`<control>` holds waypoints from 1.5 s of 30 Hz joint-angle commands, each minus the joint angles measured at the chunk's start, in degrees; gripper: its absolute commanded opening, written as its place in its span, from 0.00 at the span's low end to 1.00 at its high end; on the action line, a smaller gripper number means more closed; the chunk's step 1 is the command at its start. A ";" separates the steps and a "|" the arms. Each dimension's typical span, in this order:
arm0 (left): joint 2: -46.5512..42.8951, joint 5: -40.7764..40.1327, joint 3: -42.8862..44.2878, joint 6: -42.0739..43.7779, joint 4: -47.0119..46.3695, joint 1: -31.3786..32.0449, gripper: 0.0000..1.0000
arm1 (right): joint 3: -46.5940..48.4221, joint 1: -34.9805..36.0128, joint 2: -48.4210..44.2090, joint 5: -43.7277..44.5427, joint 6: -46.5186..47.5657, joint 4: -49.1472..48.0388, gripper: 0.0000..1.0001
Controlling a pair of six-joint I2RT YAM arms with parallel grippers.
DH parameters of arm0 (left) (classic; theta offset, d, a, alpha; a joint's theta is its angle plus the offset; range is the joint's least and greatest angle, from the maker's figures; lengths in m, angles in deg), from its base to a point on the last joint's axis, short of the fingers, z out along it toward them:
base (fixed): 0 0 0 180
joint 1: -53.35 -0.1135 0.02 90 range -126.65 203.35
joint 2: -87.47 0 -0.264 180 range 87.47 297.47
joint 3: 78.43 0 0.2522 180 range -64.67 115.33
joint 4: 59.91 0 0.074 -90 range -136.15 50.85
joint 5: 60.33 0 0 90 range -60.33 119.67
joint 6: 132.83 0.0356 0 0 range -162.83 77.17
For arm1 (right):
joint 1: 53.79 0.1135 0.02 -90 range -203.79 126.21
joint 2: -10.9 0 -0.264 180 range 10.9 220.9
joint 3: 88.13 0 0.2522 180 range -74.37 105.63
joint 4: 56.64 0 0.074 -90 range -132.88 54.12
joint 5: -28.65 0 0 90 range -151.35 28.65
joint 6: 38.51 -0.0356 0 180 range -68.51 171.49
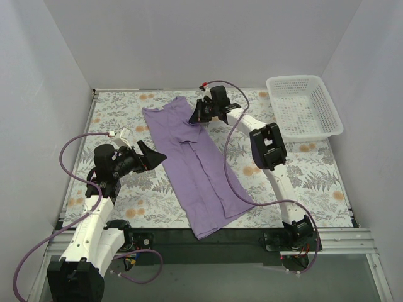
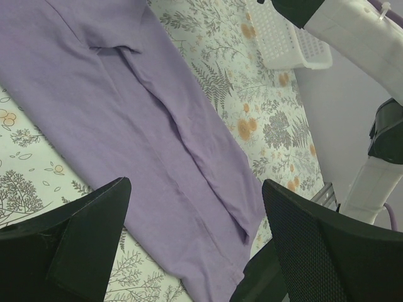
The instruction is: Fold and stack the t-shirts
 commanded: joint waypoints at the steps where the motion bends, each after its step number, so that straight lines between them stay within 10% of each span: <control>1: -1.46 1.00 -0.16 1.00 -0.34 0.24 0.85 | 2.42 1.65 -5.42 3.50 6.37 1.76 0.01; 30: -1.02 1.35 -0.07 1.09 -0.43 0.24 0.85 | -5.74 14.57 -13.85 17.38 30.35 5.27 0.03; 39: -1.37 0.65 -0.34 0.92 -0.43 0.24 0.85 | -7.15 17.12 -19.38 19.51 42.74 10.54 0.44; 45: -0.41 -2.43 -0.33 0.13 0.71 0.24 0.85 | -15.76 11.95 -30.80 -1.04 54.96 15.90 0.77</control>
